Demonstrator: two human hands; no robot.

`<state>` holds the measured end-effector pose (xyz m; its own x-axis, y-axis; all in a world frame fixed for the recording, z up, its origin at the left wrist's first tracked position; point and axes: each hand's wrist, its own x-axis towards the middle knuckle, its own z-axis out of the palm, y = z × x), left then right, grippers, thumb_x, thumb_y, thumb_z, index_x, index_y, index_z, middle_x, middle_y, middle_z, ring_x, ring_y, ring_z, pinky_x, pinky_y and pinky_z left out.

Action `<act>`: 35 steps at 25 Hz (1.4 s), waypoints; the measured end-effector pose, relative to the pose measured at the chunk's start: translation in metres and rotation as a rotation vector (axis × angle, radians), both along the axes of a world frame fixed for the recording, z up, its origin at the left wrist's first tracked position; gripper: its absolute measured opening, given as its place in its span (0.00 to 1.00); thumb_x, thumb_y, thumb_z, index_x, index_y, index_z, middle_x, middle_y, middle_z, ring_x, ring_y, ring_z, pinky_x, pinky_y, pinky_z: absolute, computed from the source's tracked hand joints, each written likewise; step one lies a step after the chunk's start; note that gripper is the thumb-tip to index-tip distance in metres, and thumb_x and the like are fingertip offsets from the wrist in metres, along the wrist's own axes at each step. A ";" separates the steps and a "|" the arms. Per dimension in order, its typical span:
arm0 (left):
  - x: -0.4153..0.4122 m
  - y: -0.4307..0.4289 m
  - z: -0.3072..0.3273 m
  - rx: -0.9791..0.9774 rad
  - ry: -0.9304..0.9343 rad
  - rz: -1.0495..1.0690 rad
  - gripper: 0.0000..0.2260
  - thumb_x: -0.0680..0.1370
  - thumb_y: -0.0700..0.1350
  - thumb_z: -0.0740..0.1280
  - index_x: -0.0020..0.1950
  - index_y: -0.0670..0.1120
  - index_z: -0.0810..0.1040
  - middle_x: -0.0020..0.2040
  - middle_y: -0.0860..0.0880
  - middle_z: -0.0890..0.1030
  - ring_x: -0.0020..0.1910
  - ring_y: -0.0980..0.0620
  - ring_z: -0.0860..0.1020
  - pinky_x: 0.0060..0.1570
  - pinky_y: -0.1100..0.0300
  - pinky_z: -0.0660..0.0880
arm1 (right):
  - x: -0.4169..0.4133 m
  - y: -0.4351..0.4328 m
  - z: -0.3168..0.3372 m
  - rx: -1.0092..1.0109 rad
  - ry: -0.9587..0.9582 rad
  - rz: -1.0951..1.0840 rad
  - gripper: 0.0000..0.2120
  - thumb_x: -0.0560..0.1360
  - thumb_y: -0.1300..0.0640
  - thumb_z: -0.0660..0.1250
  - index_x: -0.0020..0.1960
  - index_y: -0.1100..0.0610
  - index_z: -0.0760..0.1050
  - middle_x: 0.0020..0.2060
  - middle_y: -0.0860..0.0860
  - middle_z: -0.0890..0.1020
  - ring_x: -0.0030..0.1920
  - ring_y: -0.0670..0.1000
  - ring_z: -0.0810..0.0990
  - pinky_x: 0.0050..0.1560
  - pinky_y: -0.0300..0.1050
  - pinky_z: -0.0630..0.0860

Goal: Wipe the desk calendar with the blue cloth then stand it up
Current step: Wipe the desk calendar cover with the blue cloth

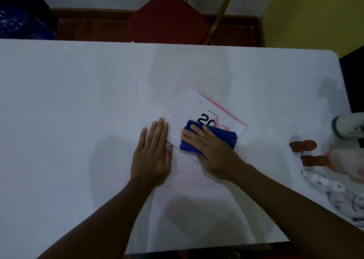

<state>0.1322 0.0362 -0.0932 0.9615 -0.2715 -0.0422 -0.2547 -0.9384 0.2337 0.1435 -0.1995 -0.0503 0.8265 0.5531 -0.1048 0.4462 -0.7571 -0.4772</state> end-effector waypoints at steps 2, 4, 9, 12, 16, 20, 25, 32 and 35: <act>0.000 0.000 0.000 0.000 -0.004 -0.002 0.29 0.87 0.53 0.48 0.87 0.44 0.51 0.88 0.46 0.51 0.88 0.50 0.48 0.85 0.46 0.53 | -0.010 -0.010 0.002 -0.009 0.004 0.009 0.27 0.82 0.58 0.59 0.81 0.57 0.61 0.80 0.50 0.65 0.82 0.50 0.56 0.82 0.53 0.53; 0.000 0.000 -0.001 0.002 -0.010 -0.010 0.29 0.87 0.53 0.48 0.87 0.44 0.51 0.88 0.46 0.51 0.88 0.50 0.47 0.85 0.46 0.52 | -0.005 -0.007 0.003 0.011 0.025 -0.017 0.28 0.82 0.58 0.58 0.81 0.57 0.61 0.81 0.50 0.63 0.83 0.50 0.55 0.82 0.52 0.52; 0.000 0.000 -0.002 0.017 0.001 -0.012 0.28 0.88 0.53 0.47 0.87 0.44 0.50 0.88 0.46 0.51 0.88 0.50 0.47 0.85 0.46 0.53 | 0.046 0.037 -0.002 -0.007 0.070 -0.159 0.27 0.85 0.57 0.58 0.83 0.56 0.57 0.82 0.51 0.58 0.83 0.52 0.51 0.83 0.54 0.48; 0.000 0.000 -0.002 0.016 0.000 -0.011 0.29 0.88 0.53 0.46 0.87 0.43 0.49 0.88 0.46 0.50 0.88 0.50 0.47 0.85 0.46 0.53 | 0.036 0.035 -0.002 0.052 0.060 -0.163 0.27 0.84 0.60 0.59 0.82 0.59 0.59 0.82 0.53 0.61 0.83 0.54 0.53 0.83 0.54 0.48; -0.001 0.000 -0.001 0.002 -0.021 0.000 0.30 0.87 0.53 0.49 0.87 0.41 0.49 0.88 0.44 0.49 0.88 0.49 0.47 0.85 0.46 0.53 | 0.011 0.015 0.000 0.260 0.031 -0.352 0.25 0.82 0.64 0.63 0.79 0.59 0.66 0.79 0.51 0.66 0.81 0.50 0.58 0.82 0.51 0.53; -0.002 0.000 0.002 -0.030 -0.011 0.027 0.31 0.87 0.53 0.51 0.86 0.40 0.50 0.87 0.42 0.51 0.88 0.48 0.49 0.85 0.46 0.54 | 0.053 0.038 0.002 0.287 0.159 -0.582 0.24 0.86 0.58 0.58 0.81 0.52 0.62 0.81 0.47 0.61 0.78 0.42 0.48 0.80 0.49 0.46; -0.001 -0.001 0.002 -0.013 0.003 0.026 0.30 0.87 0.54 0.50 0.86 0.41 0.51 0.87 0.43 0.51 0.87 0.48 0.50 0.85 0.45 0.55 | 0.057 0.044 -0.001 0.152 0.081 -0.166 0.24 0.83 0.63 0.62 0.79 0.58 0.65 0.79 0.52 0.67 0.82 0.55 0.58 0.83 0.55 0.50; -0.001 -0.001 0.002 -0.016 -0.002 0.020 0.31 0.87 0.53 0.50 0.87 0.40 0.49 0.88 0.43 0.49 0.88 0.48 0.47 0.85 0.46 0.53 | -0.002 -0.009 0.010 0.141 0.084 0.031 0.24 0.80 0.65 0.64 0.76 0.58 0.71 0.76 0.51 0.72 0.79 0.52 0.64 0.82 0.53 0.55; 0.000 -0.001 0.001 -0.007 -0.008 0.021 0.30 0.87 0.52 0.50 0.86 0.40 0.51 0.87 0.42 0.51 0.88 0.48 0.48 0.85 0.45 0.54 | 0.021 0.011 0.011 0.141 0.121 -0.014 0.24 0.82 0.63 0.61 0.78 0.56 0.68 0.77 0.50 0.70 0.80 0.51 0.62 0.82 0.53 0.53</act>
<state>0.1326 0.0352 -0.0923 0.9673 -0.2515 -0.0323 -0.2370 -0.9419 0.2379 0.1644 -0.1883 -0.0397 0.8201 0.5581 -0.1262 0.3692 -0.6846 -0.6286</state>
